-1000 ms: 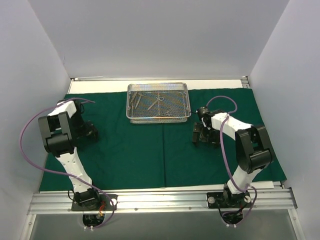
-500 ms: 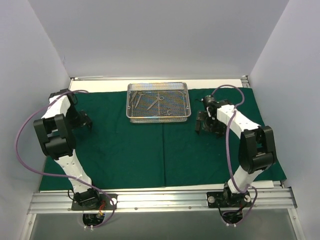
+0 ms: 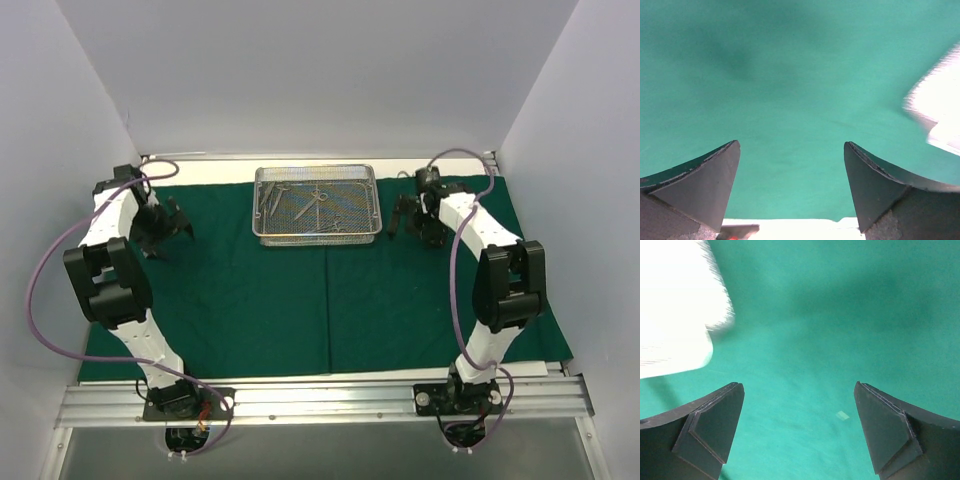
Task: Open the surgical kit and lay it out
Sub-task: Smooth out the surgical kit at the center of the board, then pick up the container from the surgical kit.
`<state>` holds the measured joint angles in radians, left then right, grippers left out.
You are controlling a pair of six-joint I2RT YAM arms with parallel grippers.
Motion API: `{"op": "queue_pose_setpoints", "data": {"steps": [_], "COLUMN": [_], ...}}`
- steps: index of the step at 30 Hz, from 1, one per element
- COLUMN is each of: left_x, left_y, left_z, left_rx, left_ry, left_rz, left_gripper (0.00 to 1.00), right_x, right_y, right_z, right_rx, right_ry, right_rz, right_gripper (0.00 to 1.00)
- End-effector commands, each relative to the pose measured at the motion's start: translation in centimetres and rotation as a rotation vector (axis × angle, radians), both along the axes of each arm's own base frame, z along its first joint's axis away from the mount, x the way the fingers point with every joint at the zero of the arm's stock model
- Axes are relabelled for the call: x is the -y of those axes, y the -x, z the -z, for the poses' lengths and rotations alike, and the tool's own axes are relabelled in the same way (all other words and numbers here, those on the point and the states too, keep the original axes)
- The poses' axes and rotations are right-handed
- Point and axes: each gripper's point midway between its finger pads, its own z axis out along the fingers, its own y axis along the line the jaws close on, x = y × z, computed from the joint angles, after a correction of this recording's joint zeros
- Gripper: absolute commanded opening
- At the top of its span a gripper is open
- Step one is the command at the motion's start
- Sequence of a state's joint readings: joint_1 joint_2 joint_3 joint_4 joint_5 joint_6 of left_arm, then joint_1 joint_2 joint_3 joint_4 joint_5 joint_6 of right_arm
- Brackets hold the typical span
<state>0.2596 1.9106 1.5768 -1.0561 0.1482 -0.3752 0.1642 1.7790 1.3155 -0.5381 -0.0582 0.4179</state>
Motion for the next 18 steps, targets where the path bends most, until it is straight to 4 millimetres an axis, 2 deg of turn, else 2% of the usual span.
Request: {"op": "queue_pose_setpoints", "data": {"steps": [1, 3, 4, 5, 6, 7, 9, 10, 11, 12, 13, 14, 15, 16, 17, 18], "left_x": [3.6, 5.0, 5.7, 6.8, 7.8, 8.6, 9.9, 11.5, 12.2, 12.6, 14.1, 14.7, 15.3, 15.7, 15.7, 17.3], "left_y": [-5.0, -6.8, -7.4, -8.0, -9.1, -9.7, -10.9, -11.7, -12.1, -12.4, -12.7, -13.5, -13.7, -14.0, -14.7, -14.4], "left_z": [-5.2, -5.6, -5.4, -5.9, -6.2, -5.9, -6.0, -5.8, -5.8, -5.5, -4.9, -5.5, -5.4, -4.4, -5.0, -4.0], "left_rx": [0.319, 0.386, 0.398, 0.424, 0.46, 0.459, 0.48, 0.479, 0.478, 0.474, 0.462, 0.484, 0.482, 0.462, 0.477, 0.443], "left_ry": [0.177, 0.262, 0.308, 0.376, 0.404, 0.424, 0.438, 0.444, 0.438, 0.414, 0.41, 0.398, 0.392, 0.367, 0.353, 0.357], "left_rz": [0.088, 0.083, 0.084, 0.095, 0.096, 0.102, 0.125, 0.163, 0.18, 0.197, 0.228, 0.245, 0.257, 0.256, 0.258, 0.288], "left_gripper": [0.94, 0.94, 0.94, 0.94, 0.94, 0.94, 0.94, 0.94, 0.94, 0.94, 0.94, 0.94, 0.94, 0.94, 0.94, 0.94], "right_x": [-3.3, -4.3, -4.9, -5.2, -5.2, -5.3, -5.9, -6.2, -6.4, -6.7, -6.8, -7.1, -7.2, -7.3, -7.4, -7.5], "right_y": [-5.5, -7.8, -8.4, -9.7, -10.2, -10.9, -12.4, -12.9, -13.3, -14.0, -14.3, -14.6, -14.7, -15.2, -15.3, -15.4], "right_z": [-6.1, -7.7, -7.0, -8.1, -7.9, -6.4, -7.1, -6.9, -5.7, -6.3, -6.0, -4.8, -4.4, -4.5, -3.5, -3.1], "right_rx": [0.245, 0.32, 0.306, 0.339, 0.329, 0.295, 0.318, 0.319, 0.297, 0.315, 0.313, 0.291, 0.281, 0.289, 0.268, 0.263], "right_ry": [-0.148, -0.188, -0.208, -0.216, -0.213, -0.21, -0.22, -0.219, -0.214, -0.218, -0.216, -0.212, -0.205, -0.202, -0.197, -0.191], "right_rz": [-0.097, -0.117, -0.126, -0.128, -0.124, -0.117, -0.129, -0.136, -0.143, -0.152, -0.157, -0.164, -0.171, -0.175, -0.176, -0.179], "right_gripper": [1.0, 1.0, 1.0, 1.0, 1.0, 1.0, 1.0, 1.0, 1.0, 1.0, 1.0, 1.0, 1.0, 1.0, 1.0, 1.0]}}
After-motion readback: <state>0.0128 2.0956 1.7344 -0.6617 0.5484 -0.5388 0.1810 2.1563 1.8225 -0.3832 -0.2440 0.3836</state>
